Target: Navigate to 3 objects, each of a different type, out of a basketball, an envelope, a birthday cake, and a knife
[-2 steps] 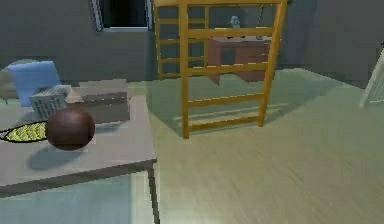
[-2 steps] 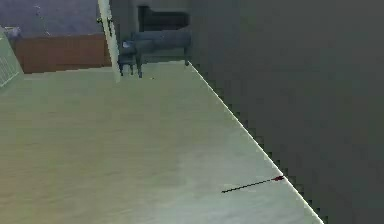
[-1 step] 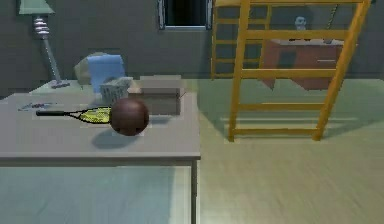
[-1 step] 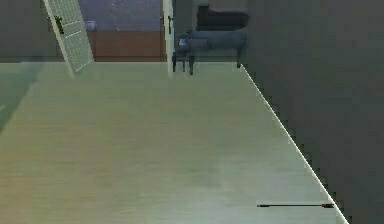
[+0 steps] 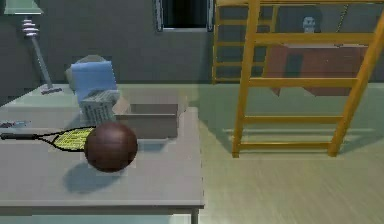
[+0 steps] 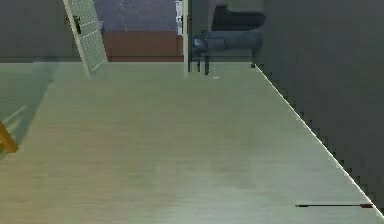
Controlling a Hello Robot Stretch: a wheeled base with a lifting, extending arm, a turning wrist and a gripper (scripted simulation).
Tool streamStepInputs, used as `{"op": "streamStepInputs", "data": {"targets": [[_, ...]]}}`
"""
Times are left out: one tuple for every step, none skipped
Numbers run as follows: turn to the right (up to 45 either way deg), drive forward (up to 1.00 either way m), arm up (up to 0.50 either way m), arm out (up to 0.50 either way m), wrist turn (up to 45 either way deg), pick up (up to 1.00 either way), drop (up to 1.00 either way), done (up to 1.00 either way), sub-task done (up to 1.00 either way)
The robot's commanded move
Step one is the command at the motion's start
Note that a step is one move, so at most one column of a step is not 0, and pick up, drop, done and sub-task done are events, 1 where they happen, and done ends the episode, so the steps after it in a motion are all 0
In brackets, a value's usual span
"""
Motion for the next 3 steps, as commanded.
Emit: {"op": "streamStepInputs", "data": {"targets": [[-24.0, 0.00, 0.00, 0.00, 0.0, 0.00, 0.00, 0.00, 0.00], [0.0, 0.00, 0.00, 0.00, 0.0, 0.00, 0.00, 0.00, 1.00], [-45.0, 0.00, 0.00, 0.00, 0.0, 0.00, 0.00, 0.00, 0.00]]}}
